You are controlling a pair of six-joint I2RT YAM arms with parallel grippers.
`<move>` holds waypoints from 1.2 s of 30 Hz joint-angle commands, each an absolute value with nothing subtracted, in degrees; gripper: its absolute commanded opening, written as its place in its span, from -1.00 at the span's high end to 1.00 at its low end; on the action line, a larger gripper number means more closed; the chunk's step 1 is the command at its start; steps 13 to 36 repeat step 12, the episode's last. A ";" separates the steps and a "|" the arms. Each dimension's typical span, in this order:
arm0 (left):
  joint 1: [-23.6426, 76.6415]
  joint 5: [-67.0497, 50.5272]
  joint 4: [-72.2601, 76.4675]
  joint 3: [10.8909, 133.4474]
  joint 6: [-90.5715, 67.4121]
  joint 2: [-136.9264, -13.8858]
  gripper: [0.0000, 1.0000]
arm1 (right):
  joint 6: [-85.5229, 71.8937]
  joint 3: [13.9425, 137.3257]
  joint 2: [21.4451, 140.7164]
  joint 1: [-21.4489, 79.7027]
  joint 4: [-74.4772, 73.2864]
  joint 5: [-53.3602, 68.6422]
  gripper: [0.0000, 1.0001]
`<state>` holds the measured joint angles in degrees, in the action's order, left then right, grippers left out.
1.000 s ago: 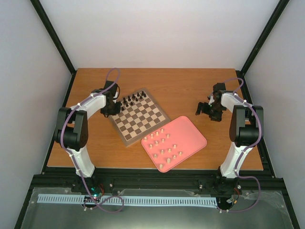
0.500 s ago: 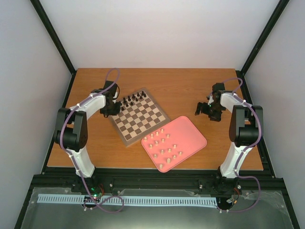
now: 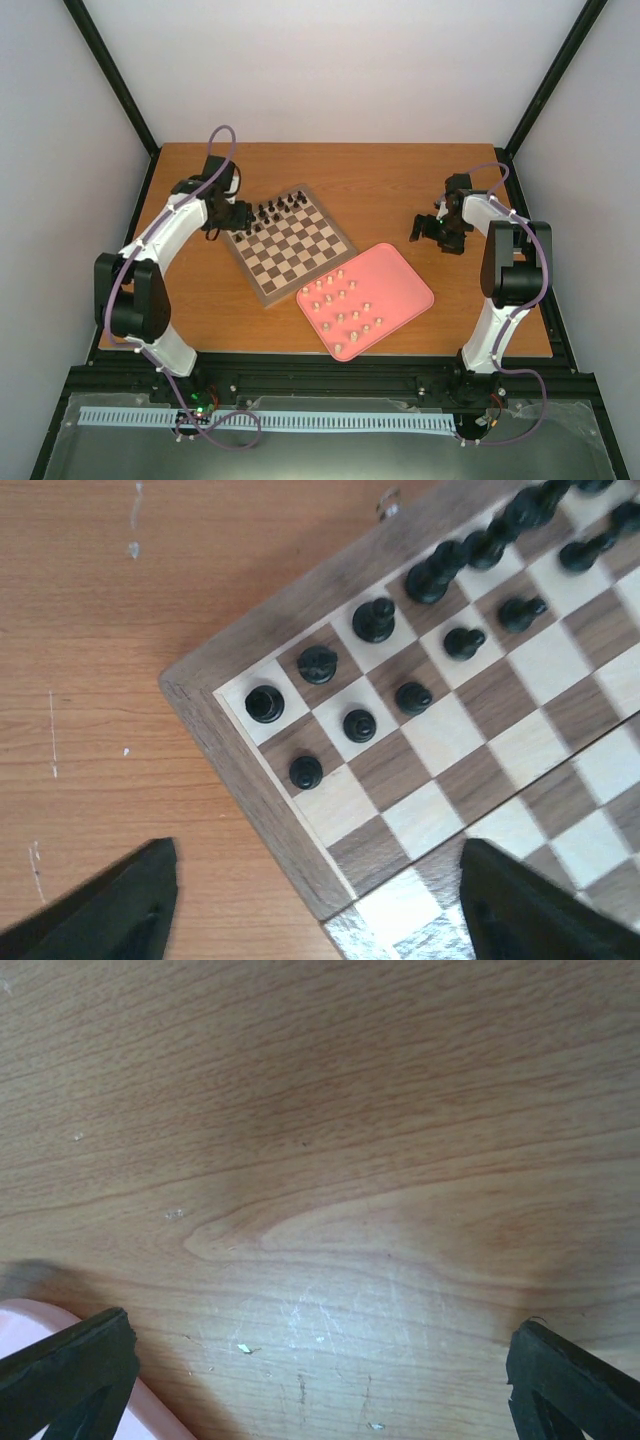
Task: Set up the chess pieces on the board
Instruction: Reset both arms
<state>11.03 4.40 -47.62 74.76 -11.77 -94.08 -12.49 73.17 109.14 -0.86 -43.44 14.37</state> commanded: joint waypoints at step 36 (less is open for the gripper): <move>10.55 1.46 -53.82 92.15 -13.87 -89.38 -0.99 | -14.88 75.44 100.04 0.00 -44.94 10.12 -1.00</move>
